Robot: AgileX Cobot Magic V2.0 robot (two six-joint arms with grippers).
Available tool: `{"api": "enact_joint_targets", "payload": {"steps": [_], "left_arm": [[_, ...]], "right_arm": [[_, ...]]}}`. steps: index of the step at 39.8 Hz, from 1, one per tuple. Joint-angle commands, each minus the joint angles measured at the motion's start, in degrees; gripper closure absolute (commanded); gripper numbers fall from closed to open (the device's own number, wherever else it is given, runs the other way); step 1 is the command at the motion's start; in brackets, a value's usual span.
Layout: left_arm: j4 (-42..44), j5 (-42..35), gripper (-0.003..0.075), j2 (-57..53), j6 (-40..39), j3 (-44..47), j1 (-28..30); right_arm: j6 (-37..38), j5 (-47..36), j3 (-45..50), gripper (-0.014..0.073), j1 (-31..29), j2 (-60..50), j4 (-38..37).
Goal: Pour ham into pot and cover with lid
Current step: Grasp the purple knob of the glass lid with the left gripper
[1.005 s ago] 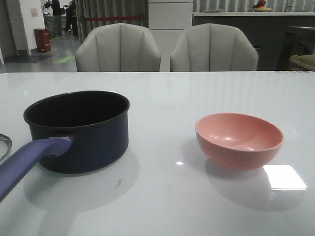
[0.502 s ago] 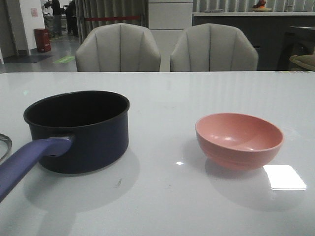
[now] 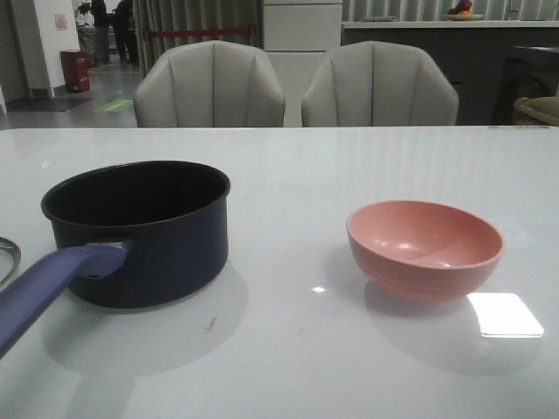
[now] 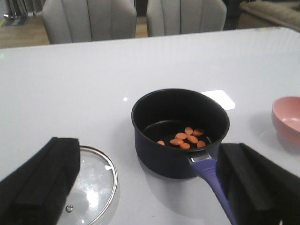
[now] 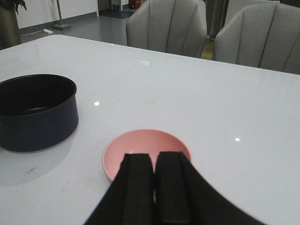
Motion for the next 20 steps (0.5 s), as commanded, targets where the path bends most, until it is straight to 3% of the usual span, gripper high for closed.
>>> {"api": "enact_joint_targets", "payload": {"steps": [1, 8, 20], "left_arm": [[1.66, -2.13, 0.0050, 5.06, -5.39, -4.67, -0.12], [10.28, -1.12, 0.0050, 14.52, -15.34, -9.62, 2.94], [9.04, 4.11, 0.0050, 32.91, -15.79, -17.21, 10.82]], "right_arm": [[-0.69, -3.69, -1.62, 0.0433, 0.01, 0.12, 0.31], [-0.69, -3.69, -1.62, 0.0433, 0.01, 0.12, 0.31], [-0.69, -3.69, -1.62, 0.0433, 0.01, 0.12, 0.31]]}}
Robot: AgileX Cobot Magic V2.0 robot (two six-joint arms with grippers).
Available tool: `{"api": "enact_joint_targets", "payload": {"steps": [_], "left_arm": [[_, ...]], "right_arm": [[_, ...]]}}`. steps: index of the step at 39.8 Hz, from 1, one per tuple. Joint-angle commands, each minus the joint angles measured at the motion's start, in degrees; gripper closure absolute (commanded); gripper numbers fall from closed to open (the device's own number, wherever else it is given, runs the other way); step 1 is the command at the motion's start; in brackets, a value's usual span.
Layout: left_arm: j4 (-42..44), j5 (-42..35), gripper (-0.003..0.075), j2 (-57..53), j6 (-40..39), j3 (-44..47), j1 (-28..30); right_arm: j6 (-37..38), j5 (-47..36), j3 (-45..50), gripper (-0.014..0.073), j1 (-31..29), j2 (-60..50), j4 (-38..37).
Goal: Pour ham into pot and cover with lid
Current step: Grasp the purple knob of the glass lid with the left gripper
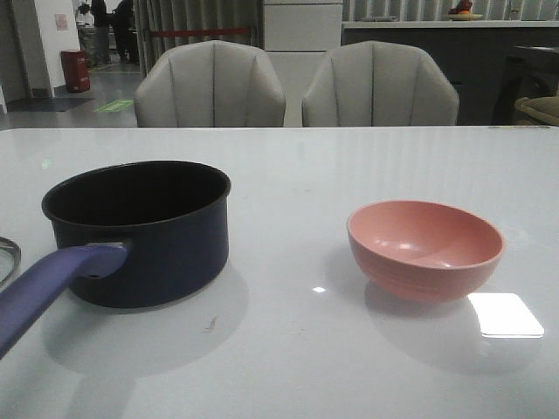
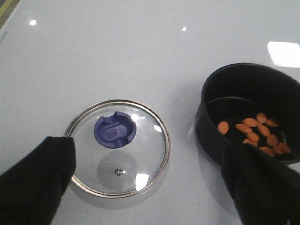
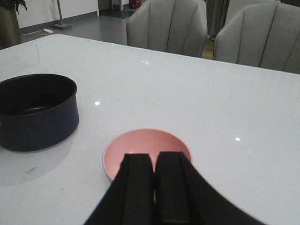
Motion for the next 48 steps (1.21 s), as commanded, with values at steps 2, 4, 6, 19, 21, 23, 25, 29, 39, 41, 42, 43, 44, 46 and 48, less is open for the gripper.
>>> {"api": "enact_joint_targets", "payload": {"steps": [2, 4, 6, 19, 21, 23, 25, 29, 39, 41, 42, 43, 44, 46, 48], "left_arm": [[-1.49, -2.47, 0.0050, 7.66, -0.89, -3.53, 2.70], [-3.05, -2.20, 0.0050, 10.33, -0.89, -4.06, 3.88], [-4.81, -1.20, 0.0052, 13.89, -0.18, -4.77, 5.39], [-9.93, 4.64, 0.0159, 29.71, 4.13, -12.90, 10.68], [-9.94, 5.84, 0.0159, 31.55, 5.29, -14.10, 11.13], [-9.77, 7.22, 0.0158, 33.41, 5.62, -15.32, 11.67], [-9.76, 8.46, 0.0151, 35.02, 5.62, -16.63, 12.11], [-9.76, 11.26, 0.0127, 38.71, 5.62, -19.36, 12.38], [-9.39, 16.58, 0.0094, 45.64, 5.84, -27.08, 12.38], [-10.29, 16.87, 0.0094, 46.61, 5.84, -28.35, 12.38], [-10.54, 17.04, 0.0094, 47.07, 5.84, -28.87, 12.38], [-10.69, 17.13, 0.0094, 47.64, 5.84, -29.41, 12.38], [-10.69, 17.25, 0.0094, 47.96, 5.84, -29.82, 12.38], [-10.69, 17.25, 0.0094, 48.82, 5.84, -30.46, 12.38], [-10.69, 17.25, 0.0094, 49.72, 5.84, -30.91, 12.38]], "right_arm": [[-0.69, -3.80, -1.62, 0.0433, 0.01, 0.12, 0.31], [-0.69, -3.80, -1.62, 0.0433, 0.01, 0.12, 0.31], [-0.69, -3.80, -1.62, 0.0433, 0.01, 0.12, 0.31], [-0.69, -3.80, -1.62, 0.0433, 0.01, 0.12, 0.31], [-0.69, -3.80, -1.62, 0.0433, 0.01, 0.12, 0.31], [-0.69, -3.80, -1.62, 0.0433, 0.01, 0.12, 0.31], [-0.69, -3.80, -1.62, 0.0433, 0.01, 0.12, 0.31], [-0.69, -3.80, -1.62, 0.0433, 0.01, 0.12, 0.31], [-0.69, -3.80, -1.62, 0.0433, 0.01, 0.12, 0.31], [-0.69, -3.80, -1.62, 0.0433, 0.01, 0.12, 0.31], [-0.69, -3.80, -1.62, 0.0433, 0.01, 0.12, 0.31], [-0.69, -3.80, -1.62, 0.0433, 0.01, 0.12, 0.31], [-0.69, -3.80, -1.62, 0.0433, 0.01, 0.12, 0.31], [-0.69, -3.80, -1.62, 0.0433, 0.01, 0.12, 0.31], [-0.69, -3.80, -1.62, 0.0433, 0.01, 0.12, 0.31]]}}
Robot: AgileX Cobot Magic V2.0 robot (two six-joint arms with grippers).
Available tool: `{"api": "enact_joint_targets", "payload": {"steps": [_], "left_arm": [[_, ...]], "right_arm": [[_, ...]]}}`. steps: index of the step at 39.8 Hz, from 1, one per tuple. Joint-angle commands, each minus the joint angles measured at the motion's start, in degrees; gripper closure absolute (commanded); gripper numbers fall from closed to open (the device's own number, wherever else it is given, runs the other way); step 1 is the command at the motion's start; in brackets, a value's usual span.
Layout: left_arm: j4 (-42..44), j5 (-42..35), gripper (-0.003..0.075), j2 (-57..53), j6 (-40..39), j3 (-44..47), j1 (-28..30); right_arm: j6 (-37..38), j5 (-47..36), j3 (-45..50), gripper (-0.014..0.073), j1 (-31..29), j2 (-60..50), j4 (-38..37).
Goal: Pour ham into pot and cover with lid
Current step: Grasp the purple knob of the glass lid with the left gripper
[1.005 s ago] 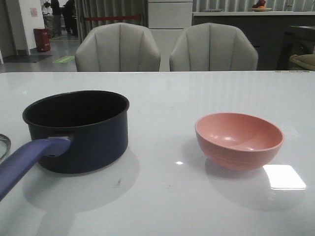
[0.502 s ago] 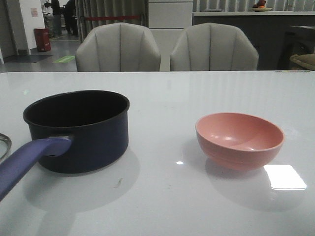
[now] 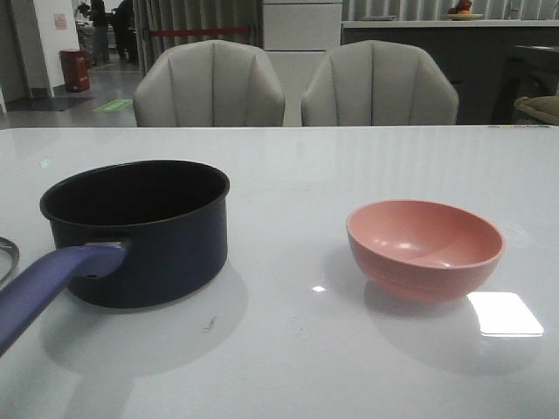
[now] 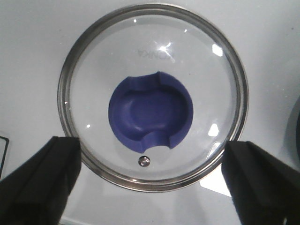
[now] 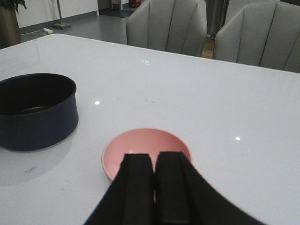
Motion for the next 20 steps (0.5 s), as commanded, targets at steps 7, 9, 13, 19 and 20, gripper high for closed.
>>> {"api": "enact_joint_targets", "payload": {"steps": [7, 9, 13, 19, 20], "left_arm": [[-0.43, -0.29, 0.0094, 2.40, 0.83, -3.14, 0.12], [-0.84, -0.29, 0.0094, 3.20, 0.83, -3.14, 0.16], [-1.22, -0.53, 0.0094, 4.37, 0.83, -3.14, 0.16], [-1.21, -0.51, 0.0094, 6.32, 0.96, -3.54, 0.16], [-1.24, -0.38, 0.0094, 6.67, 0.96, -3.78, 0.16]], "right_arm": [[-0.69, -3.82, -1.71, 0.0433, 0.01, 0.12, 0.21], [-0.69, -3.82, -1.71, 0.0433, 0.01, 0.12, 0.21], [-0.69, -3.82, -1.71, 0.0433, 0.01, 0.12, 0.21], [-0.69, -3.82, -1.71, 0.0433, 0.01, 0.12, 0.21], [-0.69, -3.82, -1.71, 0.0433, 0.01, 0.12, 0.21]]}}
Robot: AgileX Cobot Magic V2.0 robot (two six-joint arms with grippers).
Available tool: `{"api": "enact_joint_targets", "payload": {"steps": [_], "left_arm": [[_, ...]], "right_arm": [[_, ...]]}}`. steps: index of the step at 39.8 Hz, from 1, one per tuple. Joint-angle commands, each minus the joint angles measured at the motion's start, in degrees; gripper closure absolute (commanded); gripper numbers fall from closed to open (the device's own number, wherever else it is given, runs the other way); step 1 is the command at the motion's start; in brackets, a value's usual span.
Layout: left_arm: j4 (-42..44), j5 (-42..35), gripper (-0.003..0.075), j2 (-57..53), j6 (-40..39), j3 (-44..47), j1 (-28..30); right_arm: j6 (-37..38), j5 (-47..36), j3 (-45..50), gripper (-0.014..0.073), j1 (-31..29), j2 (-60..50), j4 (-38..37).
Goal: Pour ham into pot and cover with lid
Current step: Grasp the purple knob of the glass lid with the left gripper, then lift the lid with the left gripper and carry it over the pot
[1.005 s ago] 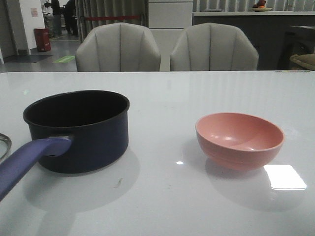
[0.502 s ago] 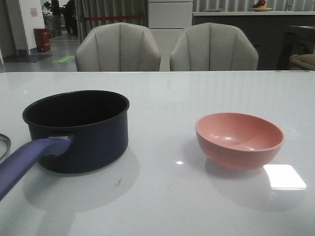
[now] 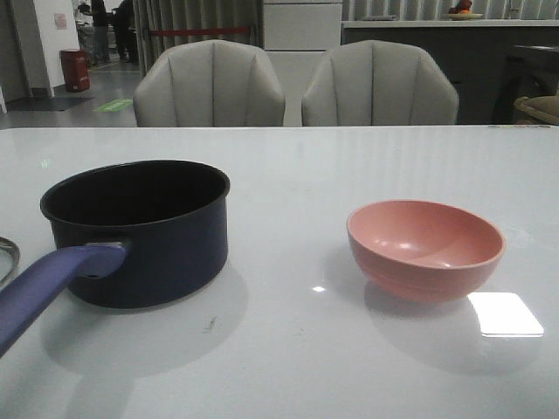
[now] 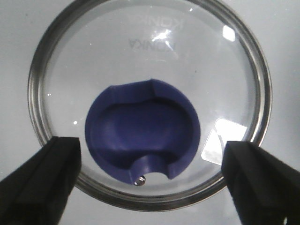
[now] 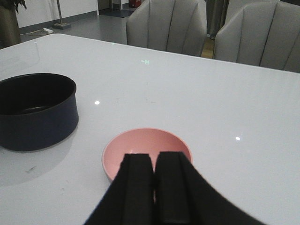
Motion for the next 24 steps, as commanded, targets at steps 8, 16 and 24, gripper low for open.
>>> {"api": "enact_joint_targets", "payload": {"steps": [8, 16, 24], "left_arm": [[-0.39, -0.87, 0.0096, 0.92, 0.34, -2.24, 0.16], [-2.48, -2.05, 0.0170, 2.07, 0.34, -2.57, 1.01], [-2.93, -3.53, 0.0314, 2.13, 0.34, -3.06, 1.48]], "right_arm": [[-0.69, -3.91, -1.71, 0.0433, 0.01, 0.12, 0.21], [-0.69, -3.91, -1.71, 0.0433, 0.01, 0.12, 0.21], [-0.69, -3.91, -1.71, 0.0433, 0.01, 0.12, 0.21]]}}
